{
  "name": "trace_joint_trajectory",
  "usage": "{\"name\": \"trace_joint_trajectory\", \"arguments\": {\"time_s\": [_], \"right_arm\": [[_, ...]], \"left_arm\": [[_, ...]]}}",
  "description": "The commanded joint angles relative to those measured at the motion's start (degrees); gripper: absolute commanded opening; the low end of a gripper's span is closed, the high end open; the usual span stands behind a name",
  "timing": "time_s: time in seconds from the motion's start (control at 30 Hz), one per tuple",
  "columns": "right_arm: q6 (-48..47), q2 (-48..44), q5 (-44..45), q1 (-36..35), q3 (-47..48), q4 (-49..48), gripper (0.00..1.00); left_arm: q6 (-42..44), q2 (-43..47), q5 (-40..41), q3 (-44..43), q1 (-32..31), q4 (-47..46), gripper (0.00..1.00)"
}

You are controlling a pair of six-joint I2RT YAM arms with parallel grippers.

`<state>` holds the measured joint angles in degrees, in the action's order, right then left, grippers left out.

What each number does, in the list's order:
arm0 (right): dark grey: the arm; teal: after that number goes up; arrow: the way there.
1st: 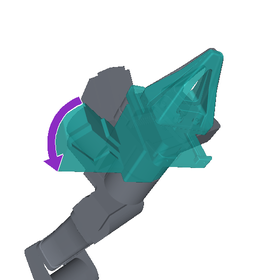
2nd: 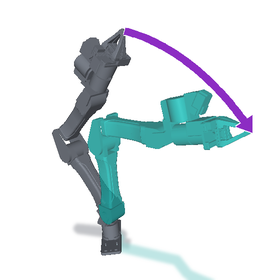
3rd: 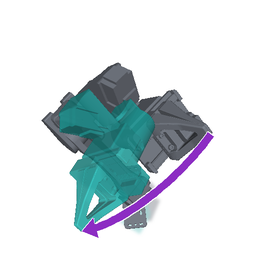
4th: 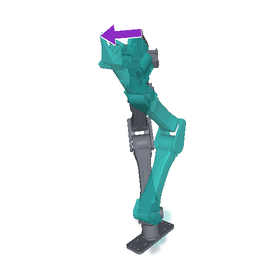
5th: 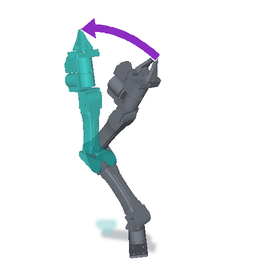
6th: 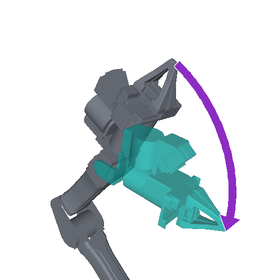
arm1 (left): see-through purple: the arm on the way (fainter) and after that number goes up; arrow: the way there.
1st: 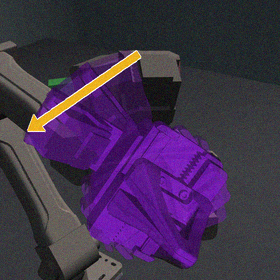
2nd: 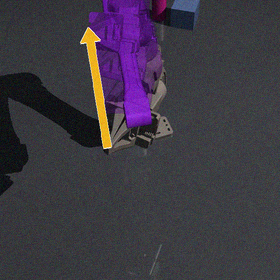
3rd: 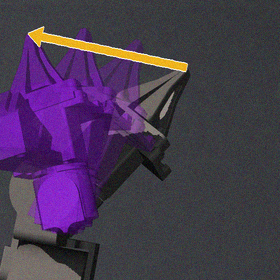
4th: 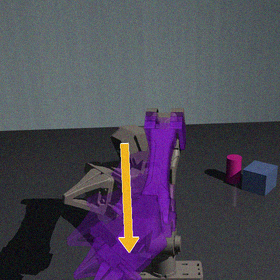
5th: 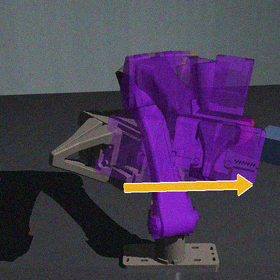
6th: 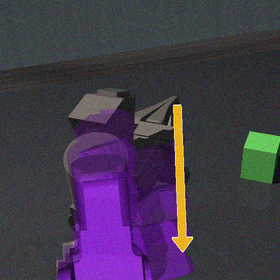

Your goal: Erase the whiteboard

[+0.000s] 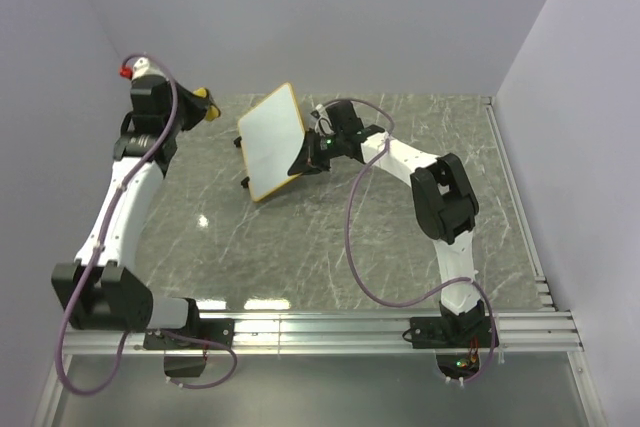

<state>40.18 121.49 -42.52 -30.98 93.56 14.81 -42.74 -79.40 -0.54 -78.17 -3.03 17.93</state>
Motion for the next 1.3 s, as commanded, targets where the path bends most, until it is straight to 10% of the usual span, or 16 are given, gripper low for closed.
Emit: {"name": "trace_joint_trajectory", "arguments": {"time_s": [0.0, 0.13, 0.43, 0.7, 0.9, 1.07, 1.17, 1.27], "right_arm": [[0.3, 0.8, -1.0, -0.7, 5.3, -3.1, 0.00], [2.4, 1.7, -0.9, -0.7, 6.0, -5.2, 0.13], [3.3, 0.5, 0.3, -0.7, 5.4, -7.0, 0.77], [-1.2, -9.1, 2.9, 2.9, -3.4, -5.2, 0.88], [-3.4, -18.2, 3.1, 10.5, -18.2, -7.7, 0.89], [-7.6, -23.7, 4.2, 14.7, -26.0, -5.6, 0.91], [-11.6, -27.4, 5.8, 15.2, -28.4, -2.3, 0.91], [-13.0, -29.8, 7.1, 15.2, -30.4, -1.3, 0.91]], "left_arm": [[1.1, 3.3, 0.4, 8.2, 1.5, 2.6, 0.00], [1.8, 9.9, 3.6, 19.4, 2.3, 1.7, 0.00], [4.9, 11.4, 4.4, 33.5, 2.9, 0.3, 0.00], [6.6, 4.4, 4.6, 33.3, 2.8, -0.4, 0.03], [6.3, -1.1, 5.7, 33.0, 2.9, -0.9, 0.47], [6.7, -4.3, 5.6, 31.8, 2.8, -1.0, 0.64], [6.7, -3.9, 5.3, 31.8, 2.9, -0.9, 0.93], [7.1, -2.3, 5.2, 30.4, 2.8, 0.3, 0.99]]}}
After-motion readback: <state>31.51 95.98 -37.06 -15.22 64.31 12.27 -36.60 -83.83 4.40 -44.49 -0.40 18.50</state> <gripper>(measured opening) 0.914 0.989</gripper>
